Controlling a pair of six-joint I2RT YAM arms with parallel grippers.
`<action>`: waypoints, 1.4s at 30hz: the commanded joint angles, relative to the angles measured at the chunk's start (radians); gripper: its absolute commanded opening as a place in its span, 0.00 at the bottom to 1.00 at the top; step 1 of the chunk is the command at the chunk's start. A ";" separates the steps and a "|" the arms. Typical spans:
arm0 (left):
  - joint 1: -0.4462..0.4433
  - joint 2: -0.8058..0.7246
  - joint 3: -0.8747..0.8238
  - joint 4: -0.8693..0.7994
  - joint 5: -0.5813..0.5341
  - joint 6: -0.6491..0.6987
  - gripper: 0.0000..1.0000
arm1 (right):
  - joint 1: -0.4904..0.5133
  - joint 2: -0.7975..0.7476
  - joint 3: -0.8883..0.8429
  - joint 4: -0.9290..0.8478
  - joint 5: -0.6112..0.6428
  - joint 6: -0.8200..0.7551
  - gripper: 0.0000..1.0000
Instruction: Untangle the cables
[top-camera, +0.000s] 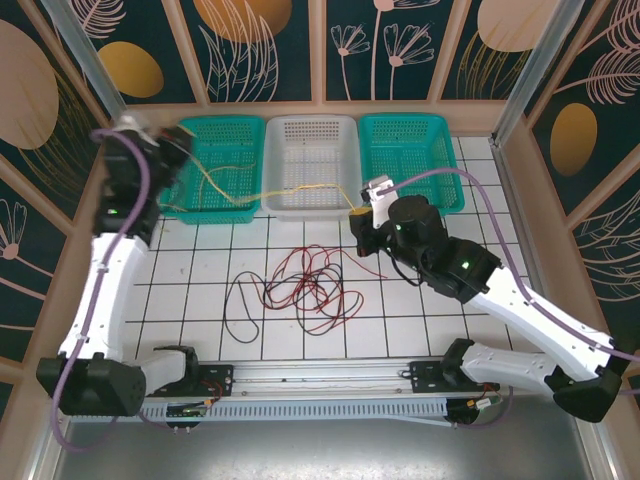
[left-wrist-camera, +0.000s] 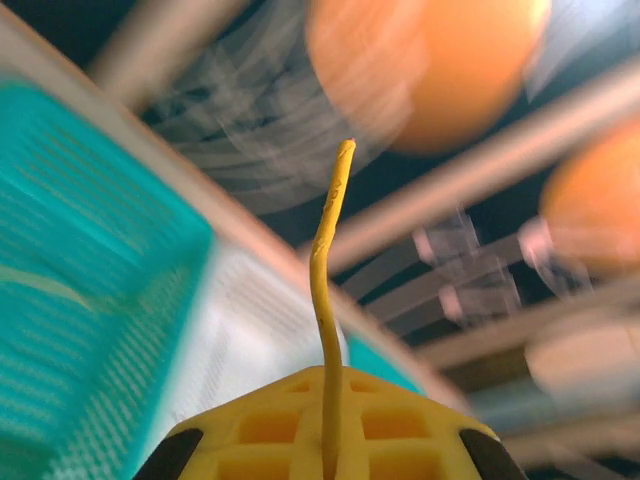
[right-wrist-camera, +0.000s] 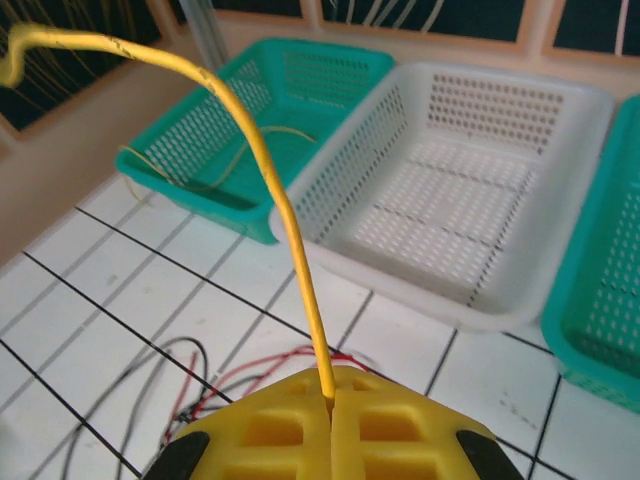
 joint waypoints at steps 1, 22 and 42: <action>0.087 0.042 0.124 -0.144 -0.131 -0.038 0.00 | 0.006 0.000 -0.035 -0.059 0.084 -0.001 0.00; 0.134 0.186 0.215 -0.166 -0.067 -0.007 0.74 | 0.016 0.265 0.212 -0.123 -0.006 0.191 0.00; -0.218 -0.112 -0.299 0.304 0.250 -0.317 0.79 | -0.005 0.422 0.389 0.026 0.065 0.335 0.00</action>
